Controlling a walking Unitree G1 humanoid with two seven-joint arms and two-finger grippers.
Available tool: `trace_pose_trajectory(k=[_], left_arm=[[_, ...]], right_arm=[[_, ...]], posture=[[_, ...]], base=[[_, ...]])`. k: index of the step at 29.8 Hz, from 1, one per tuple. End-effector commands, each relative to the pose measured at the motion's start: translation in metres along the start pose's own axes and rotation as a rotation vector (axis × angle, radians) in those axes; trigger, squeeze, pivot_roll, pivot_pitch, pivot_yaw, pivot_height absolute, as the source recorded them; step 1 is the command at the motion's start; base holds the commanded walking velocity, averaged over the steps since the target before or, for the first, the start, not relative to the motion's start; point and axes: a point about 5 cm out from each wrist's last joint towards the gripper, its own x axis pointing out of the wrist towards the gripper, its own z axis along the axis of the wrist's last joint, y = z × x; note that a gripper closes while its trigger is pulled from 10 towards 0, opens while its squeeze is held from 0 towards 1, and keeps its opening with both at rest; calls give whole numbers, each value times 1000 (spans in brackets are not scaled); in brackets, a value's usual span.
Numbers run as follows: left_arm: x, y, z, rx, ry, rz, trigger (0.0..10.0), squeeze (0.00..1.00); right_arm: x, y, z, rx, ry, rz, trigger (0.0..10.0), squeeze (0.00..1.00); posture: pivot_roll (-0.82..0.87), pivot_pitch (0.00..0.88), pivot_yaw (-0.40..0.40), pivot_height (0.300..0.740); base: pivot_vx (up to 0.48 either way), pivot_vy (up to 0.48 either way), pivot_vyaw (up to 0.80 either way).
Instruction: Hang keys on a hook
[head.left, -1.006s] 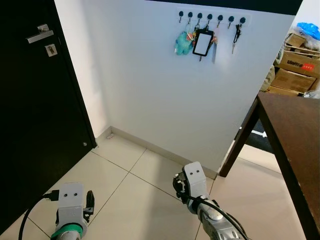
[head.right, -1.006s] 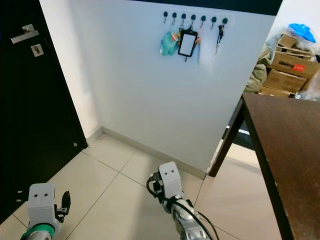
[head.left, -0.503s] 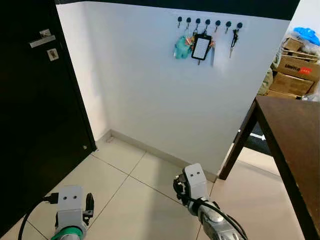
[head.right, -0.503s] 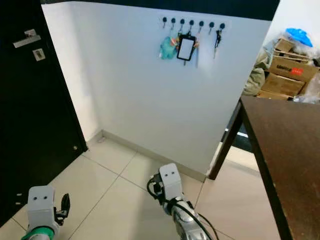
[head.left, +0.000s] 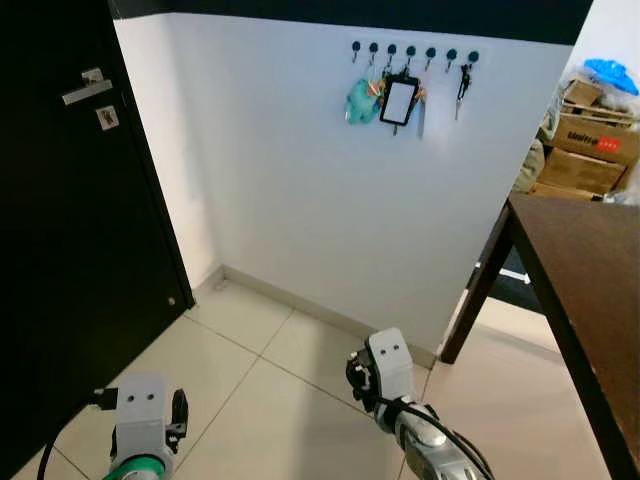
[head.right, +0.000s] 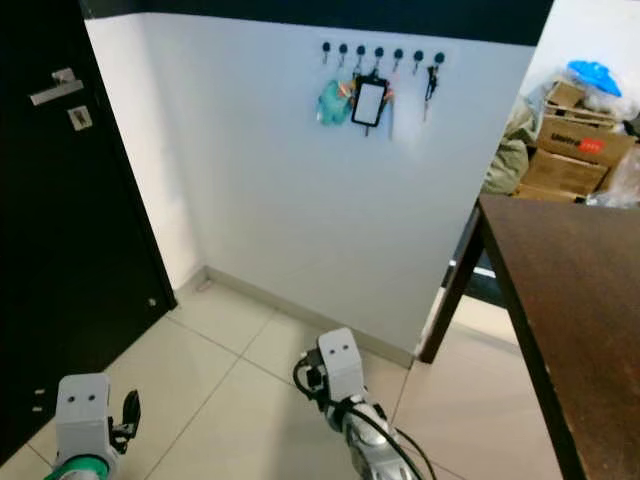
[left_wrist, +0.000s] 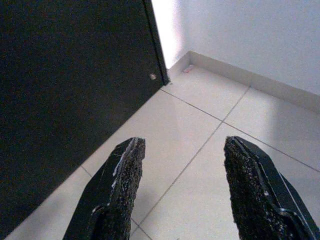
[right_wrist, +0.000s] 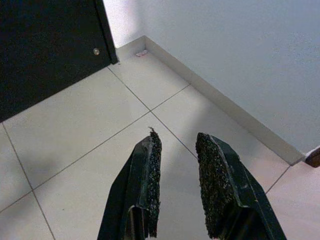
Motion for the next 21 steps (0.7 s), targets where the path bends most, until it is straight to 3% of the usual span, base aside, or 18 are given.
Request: trace_pose_trajectory(k=[1, 21], left_arm=[[1, 3, -3, 7, 10, -1, 10000, 0], [5, 8, -1, -6, 7, 1, 10000, 0]], right_arm=[[1, 3, -1, 8, 8, -2, 10000, 0], [4, 4, 2, 27, -1, -7, 10000, 0]], posture=[[-121, 18, 105, 740], [-111, 46, 117, 740]], base=[[0, 0, 0], [0, 0, 0]])
